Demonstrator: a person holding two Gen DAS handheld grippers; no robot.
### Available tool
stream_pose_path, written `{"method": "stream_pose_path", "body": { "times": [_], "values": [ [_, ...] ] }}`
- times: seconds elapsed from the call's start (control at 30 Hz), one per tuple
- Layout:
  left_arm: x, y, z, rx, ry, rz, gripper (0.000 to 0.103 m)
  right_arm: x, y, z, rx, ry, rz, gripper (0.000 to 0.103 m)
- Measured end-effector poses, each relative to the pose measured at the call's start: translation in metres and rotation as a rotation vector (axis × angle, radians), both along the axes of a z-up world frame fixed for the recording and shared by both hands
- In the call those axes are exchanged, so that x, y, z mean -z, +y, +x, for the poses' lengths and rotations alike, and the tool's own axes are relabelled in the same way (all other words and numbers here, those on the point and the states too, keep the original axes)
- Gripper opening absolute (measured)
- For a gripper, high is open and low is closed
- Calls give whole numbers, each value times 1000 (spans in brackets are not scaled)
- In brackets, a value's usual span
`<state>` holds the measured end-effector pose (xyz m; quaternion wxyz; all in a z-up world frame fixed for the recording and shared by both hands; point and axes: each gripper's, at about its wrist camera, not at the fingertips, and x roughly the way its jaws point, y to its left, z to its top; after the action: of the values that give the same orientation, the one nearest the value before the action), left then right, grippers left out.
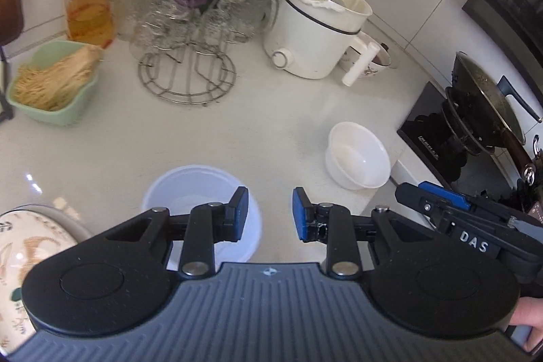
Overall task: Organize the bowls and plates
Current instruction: 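Open both grippers and move them to the opaque white bowl near the stove, then close both grippers on the opaque white bowl rim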
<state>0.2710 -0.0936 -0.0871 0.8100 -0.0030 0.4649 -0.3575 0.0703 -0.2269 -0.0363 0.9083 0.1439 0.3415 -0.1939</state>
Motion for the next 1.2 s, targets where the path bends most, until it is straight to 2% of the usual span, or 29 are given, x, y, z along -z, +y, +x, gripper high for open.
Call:
{"method": "stream_pose_path", "body": {
  "times": [0.1,0.2,0.3,0.5,0.87,0.97,1.2],
  "values": [
    [8,-19,4,6,15,6,42,4,-18,2,23,5,-1,40],
    [17,-40,14,2,54,35,44,10,-37,6,49,18,7,40],
    [21,-55,26,-17,96,20,48,11,-56,8,73,28,14,40],
    [38,-98,32,30,122,39,52,25,-97,13,91,79,35,40],
    [79,-171,47,63,200,61,51,69,-156,33,81,170,120,38],
    [88,-184,51,61,213,70,50,78,-164,39,62,186,144,34],
    [92,-203,57,28,226,83,33,93,-182,55,42,202,172,33]
  ]
}}
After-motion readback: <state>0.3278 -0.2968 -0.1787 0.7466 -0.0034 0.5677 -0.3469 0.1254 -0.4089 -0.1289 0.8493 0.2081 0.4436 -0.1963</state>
